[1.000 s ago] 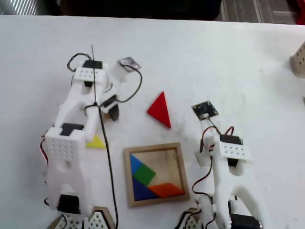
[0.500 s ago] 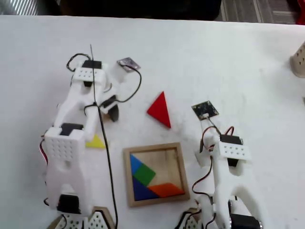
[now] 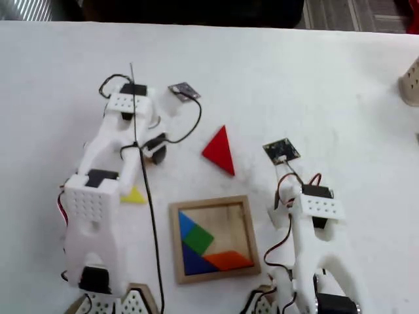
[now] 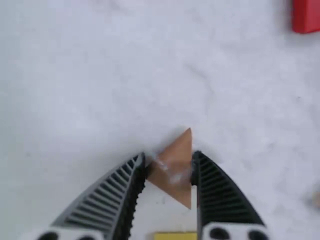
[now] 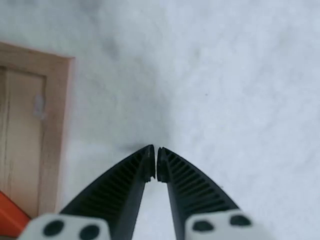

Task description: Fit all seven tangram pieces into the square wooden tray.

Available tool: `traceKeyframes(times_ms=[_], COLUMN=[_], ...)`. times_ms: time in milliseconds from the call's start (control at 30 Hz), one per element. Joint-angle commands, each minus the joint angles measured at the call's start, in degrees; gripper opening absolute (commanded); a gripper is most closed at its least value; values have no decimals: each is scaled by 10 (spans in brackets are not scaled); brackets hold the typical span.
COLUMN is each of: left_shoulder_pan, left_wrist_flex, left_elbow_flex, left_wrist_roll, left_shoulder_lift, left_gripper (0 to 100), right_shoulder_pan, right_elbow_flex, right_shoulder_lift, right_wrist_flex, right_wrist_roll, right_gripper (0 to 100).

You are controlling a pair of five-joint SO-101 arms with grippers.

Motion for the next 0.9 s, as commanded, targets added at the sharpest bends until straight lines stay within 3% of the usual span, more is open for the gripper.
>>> traceKeyframes(times_ms=[0,300,500,867], left_shoulder_pan=[-1,4,4,51], left_wrist_flex=[-13,-9,-8,115], left_elbow_flex=[-1,-6,-4,-2], left_wrist_roll=[6,9,83,127], left_shoulder_lift=[-9,-17,-60,-133], left_gripper=[124,124,124,124], right_shoulder_pan=[-6,-6,-6,-6], right_elbow_flex=[-24,-24,-24,-24], right_shoulder_lift=[-3,-3,-3,-3], right_wrist_flex=[-6,-6,-6,-6], right_wrist_roll=[2,2,2,2], right_gripper=[18,18,18,18])
